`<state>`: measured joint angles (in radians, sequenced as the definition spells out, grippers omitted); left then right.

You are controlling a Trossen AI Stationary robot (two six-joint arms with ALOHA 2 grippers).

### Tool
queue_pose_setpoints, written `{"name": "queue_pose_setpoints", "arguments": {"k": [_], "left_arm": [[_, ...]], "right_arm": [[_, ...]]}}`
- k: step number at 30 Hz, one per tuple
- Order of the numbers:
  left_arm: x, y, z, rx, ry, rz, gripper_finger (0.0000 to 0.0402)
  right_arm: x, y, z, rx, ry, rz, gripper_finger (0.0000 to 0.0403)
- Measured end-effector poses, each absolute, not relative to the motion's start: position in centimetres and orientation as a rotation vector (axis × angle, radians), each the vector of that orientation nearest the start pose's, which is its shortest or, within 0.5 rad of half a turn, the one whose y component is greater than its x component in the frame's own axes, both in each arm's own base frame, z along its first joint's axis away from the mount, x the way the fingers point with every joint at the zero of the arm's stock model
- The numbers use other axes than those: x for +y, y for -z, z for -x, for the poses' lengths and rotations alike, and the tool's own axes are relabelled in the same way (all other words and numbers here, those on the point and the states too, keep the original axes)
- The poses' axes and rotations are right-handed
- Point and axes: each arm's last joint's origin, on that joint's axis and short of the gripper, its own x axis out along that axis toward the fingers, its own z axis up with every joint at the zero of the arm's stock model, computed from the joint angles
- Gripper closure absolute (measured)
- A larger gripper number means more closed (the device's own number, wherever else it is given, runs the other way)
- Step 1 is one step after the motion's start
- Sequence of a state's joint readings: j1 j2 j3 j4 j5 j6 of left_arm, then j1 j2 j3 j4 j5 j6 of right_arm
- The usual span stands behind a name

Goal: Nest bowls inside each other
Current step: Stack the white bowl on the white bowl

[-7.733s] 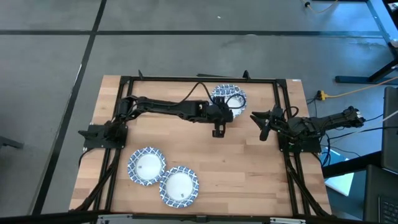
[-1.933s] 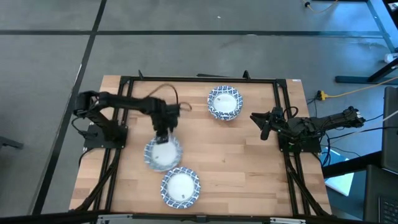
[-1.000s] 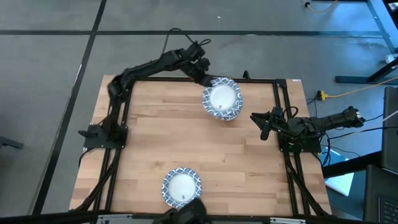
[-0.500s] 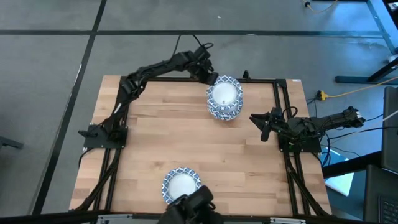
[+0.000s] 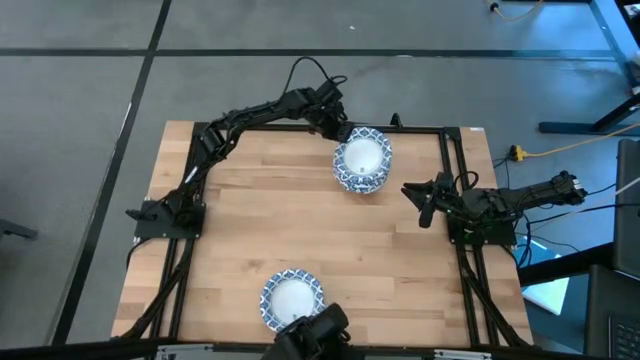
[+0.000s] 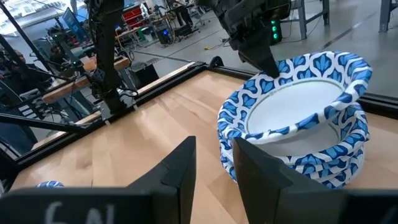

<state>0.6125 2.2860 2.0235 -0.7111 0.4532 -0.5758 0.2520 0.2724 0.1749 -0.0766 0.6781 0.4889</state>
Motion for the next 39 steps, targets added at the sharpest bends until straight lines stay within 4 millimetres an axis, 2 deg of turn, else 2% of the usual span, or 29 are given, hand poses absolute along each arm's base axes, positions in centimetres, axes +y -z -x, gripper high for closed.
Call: {"name": "queue_pose_setpoints", "arguments": {"k": [24,33,39], "left_arm": [[26.7,-21.3,-41.4,0.876,-0.473,1.021,0.0399],[26.4,-21.3,-41.6,0.888,-0.442,0.971,0.0353],[26.5,-21.4,-41.9,0.865,-0.417,0.924,0.0297]], "right_arm": [[0.8,-19.5,-10.6,0.049,0.454,-0.402,0.0295],[0.8,-19.5,-10.6,0.048,0.454,-0.402,0.0295],[0.8,-19.5,-10.6,0.047,0.453,-0.403,0.0295]]}}
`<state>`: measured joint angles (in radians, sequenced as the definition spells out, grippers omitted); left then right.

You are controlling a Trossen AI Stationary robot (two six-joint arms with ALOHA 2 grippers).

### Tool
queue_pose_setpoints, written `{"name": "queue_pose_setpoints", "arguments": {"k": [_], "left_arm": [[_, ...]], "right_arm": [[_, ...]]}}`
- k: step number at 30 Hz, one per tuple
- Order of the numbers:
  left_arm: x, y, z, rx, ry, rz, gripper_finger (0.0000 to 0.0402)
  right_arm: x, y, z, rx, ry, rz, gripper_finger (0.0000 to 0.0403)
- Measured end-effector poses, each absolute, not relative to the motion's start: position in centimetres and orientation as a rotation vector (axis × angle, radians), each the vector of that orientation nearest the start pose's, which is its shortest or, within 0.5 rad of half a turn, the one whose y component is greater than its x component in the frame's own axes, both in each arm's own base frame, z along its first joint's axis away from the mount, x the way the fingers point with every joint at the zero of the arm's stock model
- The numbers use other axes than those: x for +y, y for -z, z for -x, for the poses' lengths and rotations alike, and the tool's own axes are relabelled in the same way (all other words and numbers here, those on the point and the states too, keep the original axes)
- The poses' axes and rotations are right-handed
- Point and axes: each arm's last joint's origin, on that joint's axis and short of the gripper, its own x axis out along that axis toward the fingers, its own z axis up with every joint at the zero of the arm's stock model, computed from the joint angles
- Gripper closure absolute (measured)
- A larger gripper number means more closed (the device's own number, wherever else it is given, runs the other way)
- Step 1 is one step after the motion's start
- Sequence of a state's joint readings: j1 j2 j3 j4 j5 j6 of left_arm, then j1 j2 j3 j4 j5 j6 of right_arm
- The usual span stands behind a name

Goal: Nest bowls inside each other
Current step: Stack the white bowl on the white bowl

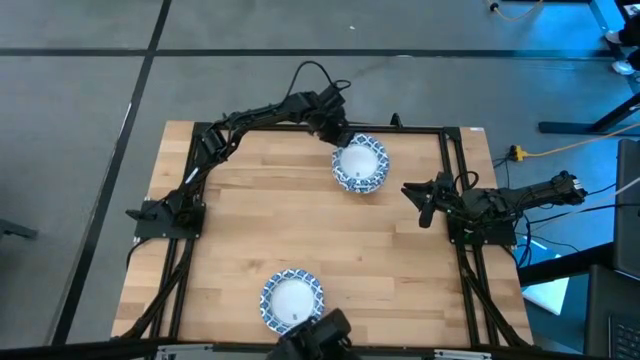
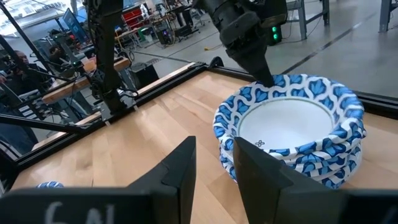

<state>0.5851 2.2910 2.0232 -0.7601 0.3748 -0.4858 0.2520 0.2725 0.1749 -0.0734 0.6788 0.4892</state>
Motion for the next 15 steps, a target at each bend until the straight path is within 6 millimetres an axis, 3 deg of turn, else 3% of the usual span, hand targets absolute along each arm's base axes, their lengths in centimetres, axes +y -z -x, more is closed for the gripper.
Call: {"name": "queue_pose_setpoints", "arguments": {"k": [6,10,15], "left_arm": [[27.3,-21.7,-42.0,0.801,-0.454,0.846,0.0245],[28.3,-22.2,-41.4,0.787,-0.491,0.756,0.024],[28.5,-22.9,-41.1,0.785,-0.419,0.648,0.024]], "right_arm": [[0.8,-19.5,-10.6,0.043,0.453,-0.409,0.0295],[0.8,-19.5,-10.6,0.043,0.453,-0.409,0.0295],[0.8,-19.5,-10.6,0.044,0.453,-0.408,0.0295]]}}
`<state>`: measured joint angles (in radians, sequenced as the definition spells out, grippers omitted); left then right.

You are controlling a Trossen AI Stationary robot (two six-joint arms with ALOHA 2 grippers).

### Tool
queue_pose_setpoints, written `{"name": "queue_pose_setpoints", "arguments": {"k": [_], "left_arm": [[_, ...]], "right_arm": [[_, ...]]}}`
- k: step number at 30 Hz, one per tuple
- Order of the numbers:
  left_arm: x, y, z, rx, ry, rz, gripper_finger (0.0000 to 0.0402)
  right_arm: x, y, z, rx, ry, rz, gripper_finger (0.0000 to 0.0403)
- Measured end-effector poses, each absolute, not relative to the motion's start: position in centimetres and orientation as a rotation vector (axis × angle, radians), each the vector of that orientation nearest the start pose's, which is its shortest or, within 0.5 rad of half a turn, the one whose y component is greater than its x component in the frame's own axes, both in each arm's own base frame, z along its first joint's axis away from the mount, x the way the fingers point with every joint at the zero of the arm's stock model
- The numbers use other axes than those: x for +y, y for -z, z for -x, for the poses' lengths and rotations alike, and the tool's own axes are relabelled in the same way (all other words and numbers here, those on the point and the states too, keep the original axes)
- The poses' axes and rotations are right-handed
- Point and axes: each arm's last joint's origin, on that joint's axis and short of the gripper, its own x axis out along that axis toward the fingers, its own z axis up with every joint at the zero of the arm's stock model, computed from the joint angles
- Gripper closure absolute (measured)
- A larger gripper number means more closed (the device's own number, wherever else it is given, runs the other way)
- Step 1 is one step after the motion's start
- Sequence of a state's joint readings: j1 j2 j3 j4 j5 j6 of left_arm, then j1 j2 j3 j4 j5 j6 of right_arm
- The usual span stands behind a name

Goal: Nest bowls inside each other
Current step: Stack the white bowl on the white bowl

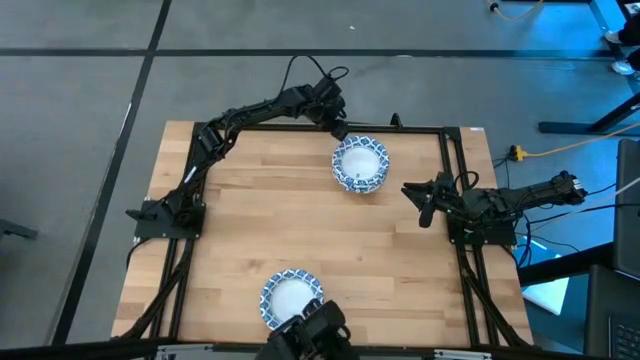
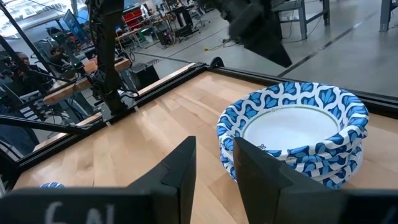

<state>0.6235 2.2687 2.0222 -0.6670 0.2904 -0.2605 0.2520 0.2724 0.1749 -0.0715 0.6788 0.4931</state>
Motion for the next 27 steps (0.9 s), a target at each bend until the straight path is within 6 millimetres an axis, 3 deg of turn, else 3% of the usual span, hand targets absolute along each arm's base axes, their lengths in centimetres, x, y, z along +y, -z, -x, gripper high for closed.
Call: {"name": "queue_pose_setpoints", "arguments": {"k": [7,13,18,21,27], "left_arm": [[27.1,-26.3,-40.7,0.753,-0.29,0.449,0.024],[24.6,-32.8,-38.5,0.677,-0.218,0.267,0.024],[21.7,-36.8,-36.2,0.673,-0.145,0.188,0.024],[19.7,-37.9,-35.0,0.739,-0.094,0.194,0.024],[15.7,-37.2,-34.6,0.903,0.068,0.209,0.024]], "right_arm": [[0.8,-19.5,-10.6,0.045,0.453,-0.408,0.0295],[0.8,-19.5,-10.6,0.044,0.453,-0.409,0.0295],[0.8,-19.5,-10.6,0.042,0.453,-0.41,0.0295],[0.8,-19.6,-10.6,0.041,0.453,-0.411,0.0295],[0.9,-19.8,-10.6,0.016,0.448,-0.425,0.0295]]}}
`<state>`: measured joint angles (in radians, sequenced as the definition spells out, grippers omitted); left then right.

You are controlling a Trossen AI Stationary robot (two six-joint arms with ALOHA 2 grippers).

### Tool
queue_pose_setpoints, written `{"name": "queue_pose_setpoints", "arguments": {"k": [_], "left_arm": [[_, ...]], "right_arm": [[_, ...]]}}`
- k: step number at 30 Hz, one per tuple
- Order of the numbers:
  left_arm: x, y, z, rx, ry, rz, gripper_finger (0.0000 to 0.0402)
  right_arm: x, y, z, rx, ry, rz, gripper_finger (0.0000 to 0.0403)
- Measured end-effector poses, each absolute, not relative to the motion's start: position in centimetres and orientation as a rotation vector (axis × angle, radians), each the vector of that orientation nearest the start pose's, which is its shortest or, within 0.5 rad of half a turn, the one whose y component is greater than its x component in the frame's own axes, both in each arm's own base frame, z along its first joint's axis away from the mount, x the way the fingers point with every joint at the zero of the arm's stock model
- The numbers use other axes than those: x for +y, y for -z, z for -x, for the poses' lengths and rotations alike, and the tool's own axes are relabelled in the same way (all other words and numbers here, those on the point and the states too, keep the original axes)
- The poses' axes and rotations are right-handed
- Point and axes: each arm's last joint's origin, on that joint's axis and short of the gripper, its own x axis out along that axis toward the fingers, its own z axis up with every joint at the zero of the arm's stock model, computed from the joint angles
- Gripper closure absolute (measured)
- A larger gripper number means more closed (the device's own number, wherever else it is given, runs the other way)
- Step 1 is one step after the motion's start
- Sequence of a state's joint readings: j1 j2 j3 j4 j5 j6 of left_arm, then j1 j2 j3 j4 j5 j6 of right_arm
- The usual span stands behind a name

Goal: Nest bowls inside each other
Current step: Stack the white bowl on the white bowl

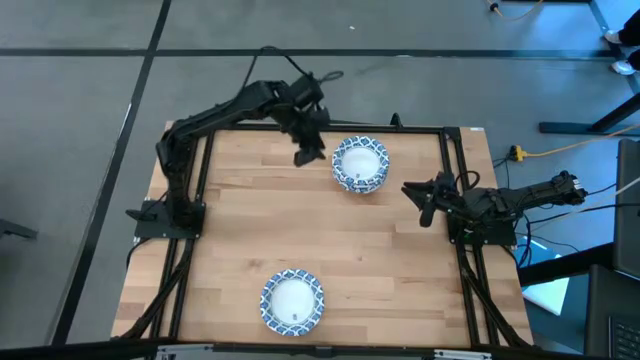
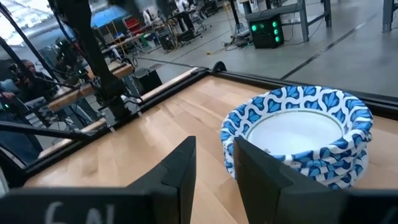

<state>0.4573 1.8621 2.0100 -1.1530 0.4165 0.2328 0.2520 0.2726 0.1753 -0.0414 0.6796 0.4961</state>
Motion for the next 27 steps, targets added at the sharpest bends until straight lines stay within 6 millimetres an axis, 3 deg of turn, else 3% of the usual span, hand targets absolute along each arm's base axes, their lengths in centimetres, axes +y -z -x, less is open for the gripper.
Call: {"name": "queue_pose_setpoints", "arguments": {"k": [4,8,14,20,27], "left_arm": [[13.5,-36.5,-34.6,0.861,0.213,0.23,0.024],[11.6,-35.4,-33.5,0.811,0.229,0.227,0.024],[9.1,-33.4,-29.4,0.803,0.172,0.27,0.024],[5.8,-29.4,-25.3,0.84,0.146,0.367,0.024],[1.7,-23.3,-21.8,0.916,0.168,0.572,0.024]], "right_arm": [[0.9,-20.1,-10.6,-0.009,0.442,-0.438,0.0295],[0.9,-20.2,-10.7,-0.024,0.439,-0.446,0.0295],[0.9,-20.4,-10.7,-0.042,0.435,-0.455,0.0295],[0.8,-20.4,-10.7,-0.046,0.443,-0.455,0.0295],[0.8,-20.4,-10.7,-0.051,0.443,-0.48,0.0295]]}}
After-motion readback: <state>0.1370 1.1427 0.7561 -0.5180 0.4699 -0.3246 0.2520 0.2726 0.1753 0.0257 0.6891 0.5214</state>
